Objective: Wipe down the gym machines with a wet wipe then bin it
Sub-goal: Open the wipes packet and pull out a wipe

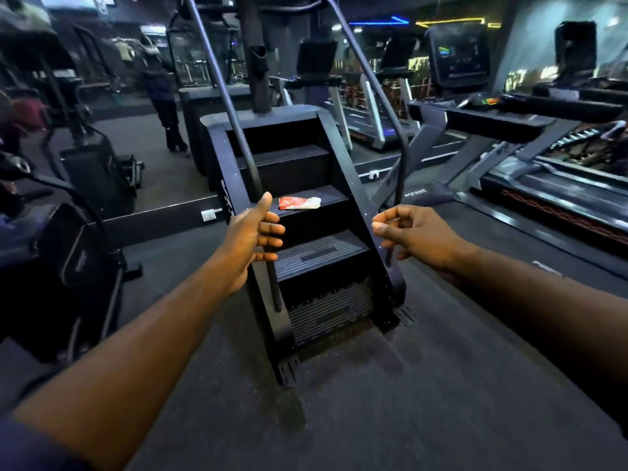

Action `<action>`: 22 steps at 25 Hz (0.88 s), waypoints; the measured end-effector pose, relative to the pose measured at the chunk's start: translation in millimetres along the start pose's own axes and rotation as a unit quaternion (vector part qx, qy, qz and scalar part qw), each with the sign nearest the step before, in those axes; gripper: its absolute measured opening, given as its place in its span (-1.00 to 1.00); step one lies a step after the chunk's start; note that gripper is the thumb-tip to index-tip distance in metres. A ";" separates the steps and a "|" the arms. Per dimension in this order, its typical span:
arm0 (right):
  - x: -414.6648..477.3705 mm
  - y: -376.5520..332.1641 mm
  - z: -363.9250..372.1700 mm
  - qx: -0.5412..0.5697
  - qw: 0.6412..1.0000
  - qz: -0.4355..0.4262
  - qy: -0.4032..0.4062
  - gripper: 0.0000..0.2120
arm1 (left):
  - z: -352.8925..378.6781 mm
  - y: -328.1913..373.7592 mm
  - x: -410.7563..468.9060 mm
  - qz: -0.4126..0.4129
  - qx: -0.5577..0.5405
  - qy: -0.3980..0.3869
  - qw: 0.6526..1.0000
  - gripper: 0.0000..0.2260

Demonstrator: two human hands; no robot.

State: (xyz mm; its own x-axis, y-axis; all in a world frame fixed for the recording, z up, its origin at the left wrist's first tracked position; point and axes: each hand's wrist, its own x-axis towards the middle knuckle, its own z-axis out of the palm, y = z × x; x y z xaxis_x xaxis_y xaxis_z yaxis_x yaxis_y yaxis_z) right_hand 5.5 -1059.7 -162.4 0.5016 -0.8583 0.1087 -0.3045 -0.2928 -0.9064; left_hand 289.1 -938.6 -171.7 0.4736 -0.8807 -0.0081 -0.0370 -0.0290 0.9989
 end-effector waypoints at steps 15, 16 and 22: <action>439.1 156.8 -24.6 -0.042 0.995 -0.011 -0.091 -0.92 | 86.0 -67.3 428.5 -0.091 -0.009 0.048 0.995 -0.62; 469.8 165.6 -25.5 -0.043 0.994 -0.013 -0.104 -0.92 | 92.4 -74.8 452.7 -0.102 -0.013 0.067 0.992 -0.62; 635.0 221.7 -21.8 -0.088 0.983 0.005 -0.159 -0.91 | 116.8 -120.8 568.4 -0.143 0.011 0.151 0.978 -0.69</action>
State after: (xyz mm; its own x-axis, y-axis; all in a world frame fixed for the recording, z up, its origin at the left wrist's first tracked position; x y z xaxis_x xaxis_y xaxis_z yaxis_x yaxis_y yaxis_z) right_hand 238.8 -1678.8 -285.4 0.7174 -0.6943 -0.0578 -0.4320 -0.3781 -0.8188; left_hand 459.9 -1491.0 -302.5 0.7061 -0.6547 -0.2697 0.1172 -0.2676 0.9564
